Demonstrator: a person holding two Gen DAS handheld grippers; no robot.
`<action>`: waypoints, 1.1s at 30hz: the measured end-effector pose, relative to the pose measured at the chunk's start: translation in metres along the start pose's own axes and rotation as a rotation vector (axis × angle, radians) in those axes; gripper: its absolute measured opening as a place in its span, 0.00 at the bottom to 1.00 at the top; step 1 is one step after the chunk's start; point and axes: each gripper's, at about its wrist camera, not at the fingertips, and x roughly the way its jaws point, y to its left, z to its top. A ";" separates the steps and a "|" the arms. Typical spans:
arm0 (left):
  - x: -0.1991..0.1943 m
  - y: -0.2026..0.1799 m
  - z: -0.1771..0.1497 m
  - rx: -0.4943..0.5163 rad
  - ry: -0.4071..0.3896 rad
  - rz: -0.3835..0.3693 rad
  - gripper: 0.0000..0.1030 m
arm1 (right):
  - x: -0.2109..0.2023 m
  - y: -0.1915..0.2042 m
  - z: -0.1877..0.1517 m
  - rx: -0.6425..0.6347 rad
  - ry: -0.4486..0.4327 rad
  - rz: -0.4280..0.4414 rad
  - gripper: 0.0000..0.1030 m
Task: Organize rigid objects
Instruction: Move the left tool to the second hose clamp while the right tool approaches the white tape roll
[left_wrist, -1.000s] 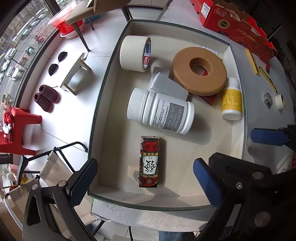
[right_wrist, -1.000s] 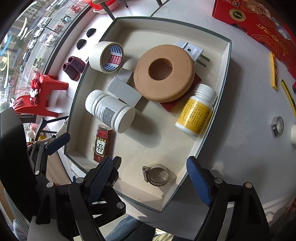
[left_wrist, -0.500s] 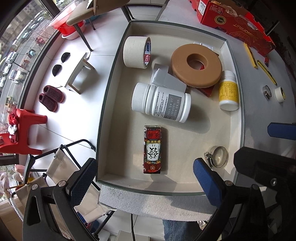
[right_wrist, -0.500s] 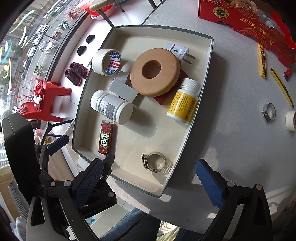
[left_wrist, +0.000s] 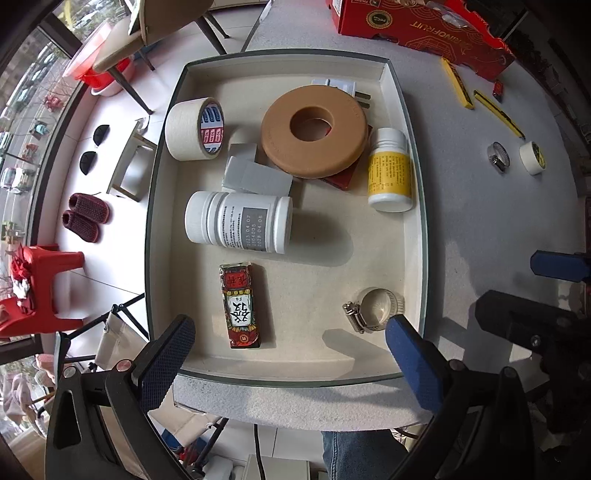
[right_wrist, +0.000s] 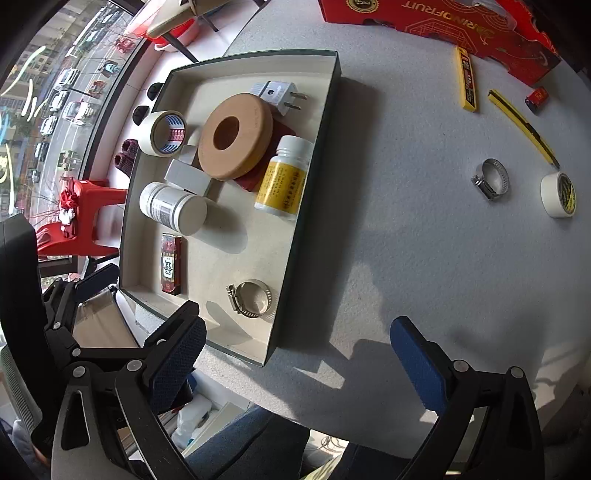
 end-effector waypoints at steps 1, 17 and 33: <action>-0.003 -0.013 0.004 0.029 -0.004 -0.010 1.00 | -0.001 -0.017 -0.003 0.048 -0.003 -0.007 0.98; 0.020 -0.228 0.110 0.257 -0.053 -0.019 1.00 | -0.043 -0.229 -0.006 0.471 -0.192 -0.089 0.98; 0.065 -0.250 0.169 0.204 -0.114 0.017 1.00 | -0.019 -0.249 0.111 0.298 -0.190 -0.101 0.94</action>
